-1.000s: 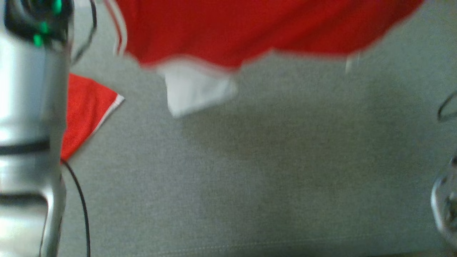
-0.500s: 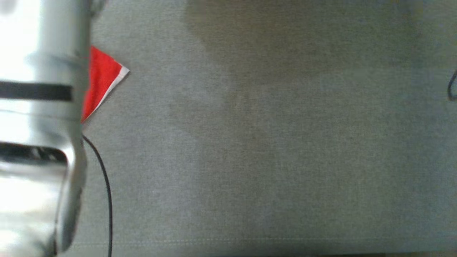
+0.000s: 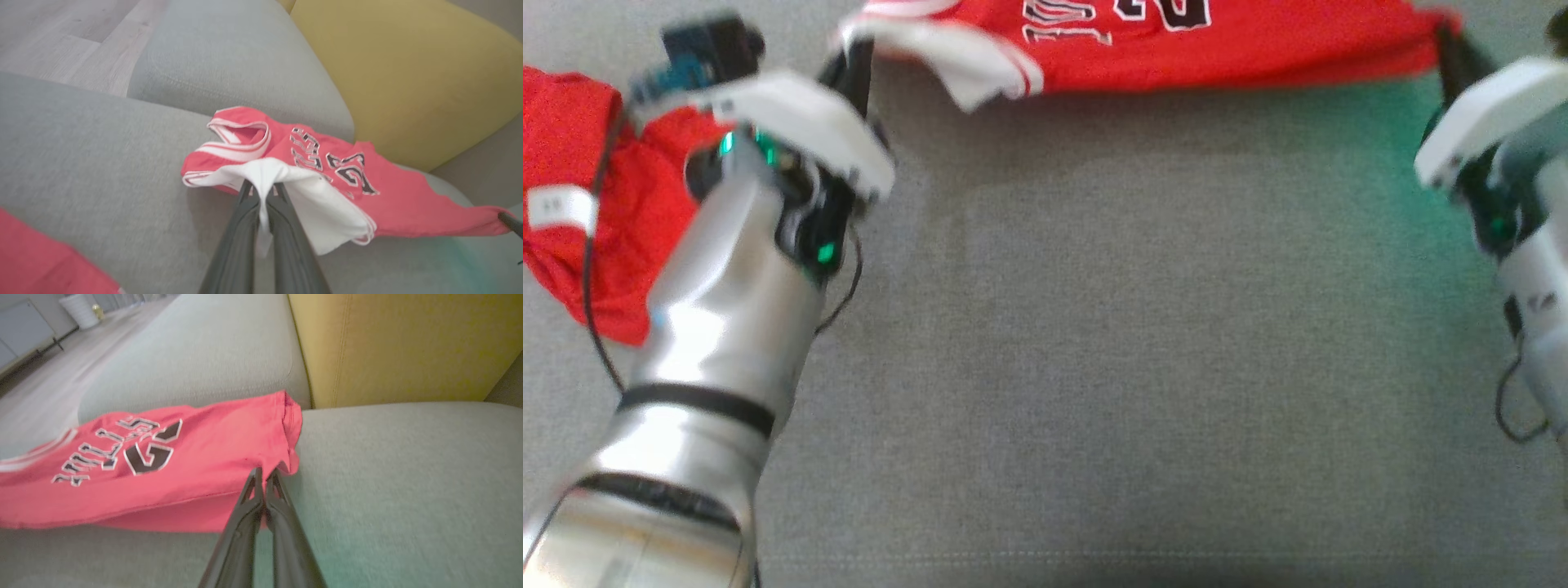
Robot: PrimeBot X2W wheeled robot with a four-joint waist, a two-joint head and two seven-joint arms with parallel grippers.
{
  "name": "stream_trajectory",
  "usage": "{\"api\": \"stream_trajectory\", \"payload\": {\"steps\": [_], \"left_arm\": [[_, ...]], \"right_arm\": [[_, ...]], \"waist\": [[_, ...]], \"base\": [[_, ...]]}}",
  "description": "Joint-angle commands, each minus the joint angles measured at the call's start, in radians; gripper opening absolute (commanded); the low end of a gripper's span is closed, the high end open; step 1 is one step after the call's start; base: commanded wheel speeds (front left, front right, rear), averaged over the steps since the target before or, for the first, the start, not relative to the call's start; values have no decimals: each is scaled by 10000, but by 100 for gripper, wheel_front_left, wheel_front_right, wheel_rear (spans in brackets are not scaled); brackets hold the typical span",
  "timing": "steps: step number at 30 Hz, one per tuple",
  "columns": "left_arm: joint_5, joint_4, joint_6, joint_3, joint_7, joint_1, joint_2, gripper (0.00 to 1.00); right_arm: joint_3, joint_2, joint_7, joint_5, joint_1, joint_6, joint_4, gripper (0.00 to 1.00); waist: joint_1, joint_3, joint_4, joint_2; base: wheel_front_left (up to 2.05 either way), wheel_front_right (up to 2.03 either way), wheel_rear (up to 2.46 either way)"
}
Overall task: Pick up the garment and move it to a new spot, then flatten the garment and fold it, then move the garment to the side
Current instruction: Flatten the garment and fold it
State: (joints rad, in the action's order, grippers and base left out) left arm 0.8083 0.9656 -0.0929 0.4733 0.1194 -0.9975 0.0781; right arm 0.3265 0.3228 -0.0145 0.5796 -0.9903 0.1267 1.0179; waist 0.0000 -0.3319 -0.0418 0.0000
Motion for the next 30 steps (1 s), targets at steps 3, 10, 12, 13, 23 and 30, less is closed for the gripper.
{"api": "stream_trajectory", "payload": {"steps": [3,10,12,13,23,30], "left_arm": [[-254,-120,-173,169,-156,419,732,0],[-286,-339,-337,879,-825,1895,1372,0],[-241,-532,-351,1000,-988,2173,1539,0],[-205,-635,-356,1050,-1080,2305,1613,0],[146,-2225,-374,1747,-2139,3659,2418,0],[884,-3545,-376,1856,-3084,4620,3105,0]], "right_arm": [[967,386,-383,196,542,40,-302,0],[2426,1175,-1150,763,1472,40,-415,0],[2760,1340,-1384,898,1675,40,-508,0],[2920,1433,-1472,946,1770,40,-557,0],[4056,2216,-2568,1678,2652,40,-897,0],[4607,2692,-3421,2203,3183,40,-1360,0]], "waist": [[0,487,29,0],[0,1309,-25,0],[0,1458,-38,0],[0,1533,-45,0],[0,2381,-50,0],[0,2824,79,0]], "base": [[0,0,0],[0,0,0],[0,0,0],[0,0,0],[0,0,0],[0,0,0]]}}
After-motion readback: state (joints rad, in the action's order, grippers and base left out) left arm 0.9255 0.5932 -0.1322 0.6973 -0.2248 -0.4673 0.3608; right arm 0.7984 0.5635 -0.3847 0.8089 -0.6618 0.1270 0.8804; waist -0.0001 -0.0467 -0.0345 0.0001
